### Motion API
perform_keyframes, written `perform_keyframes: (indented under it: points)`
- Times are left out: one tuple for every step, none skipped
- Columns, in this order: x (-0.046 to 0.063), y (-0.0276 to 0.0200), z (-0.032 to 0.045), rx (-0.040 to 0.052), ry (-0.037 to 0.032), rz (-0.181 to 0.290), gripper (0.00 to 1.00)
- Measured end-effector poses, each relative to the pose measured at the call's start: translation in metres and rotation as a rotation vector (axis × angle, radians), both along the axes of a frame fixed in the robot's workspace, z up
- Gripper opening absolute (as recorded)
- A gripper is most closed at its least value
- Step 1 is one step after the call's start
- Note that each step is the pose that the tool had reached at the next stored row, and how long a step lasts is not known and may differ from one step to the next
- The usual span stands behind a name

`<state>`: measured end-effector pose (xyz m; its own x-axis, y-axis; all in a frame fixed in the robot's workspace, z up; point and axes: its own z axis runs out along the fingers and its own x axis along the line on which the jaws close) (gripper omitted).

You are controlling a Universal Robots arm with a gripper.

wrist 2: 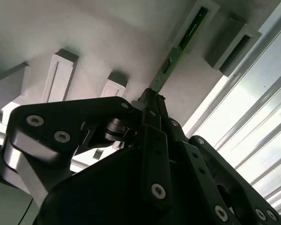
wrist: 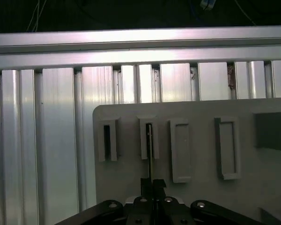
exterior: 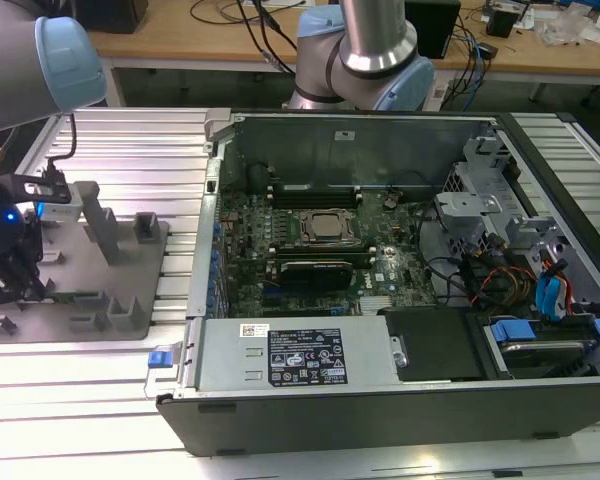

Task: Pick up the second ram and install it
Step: 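Pick up the second ram and move it above second insertion slot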

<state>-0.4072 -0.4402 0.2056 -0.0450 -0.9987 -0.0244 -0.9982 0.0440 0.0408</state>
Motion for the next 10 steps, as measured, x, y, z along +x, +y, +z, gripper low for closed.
perform_keyframes:
  points:
    - [0.0000,0.0000,0.0000,0.0000,0.0000,0.000,0.09]
    - [0.0002,0.0000,0.0000,0.0001,-0.0001,0.000,0.09]
    - [0.0002,0.0000,0.0000,0.0001,-0.0001,0.000,0.09]
    - [0.0002,0.0000,0.0000,0.0001,-0.0002,0.000,0.09]
    - [0.0003,0.0000,0.0005,0.0006,-0.0010,0.000,0.09]
    - [0.0004,0.0001,0.0015,0.0007,-0.0018,0.000,0.09]
    - [0.0003,0.0000,0.0021,0.0003,-0.0014,0.000,0.09]
    - [0.0002,0.0004,0.0030,0.0001,-0.0014,0.000,0.09]
    - [0.0003,0.0005,0.0031,0.0002,-0.0022,0.001,0.09]
    - [0.0002,0.0008,0.0031,0.0003,-0.0028,0.010,0.09]
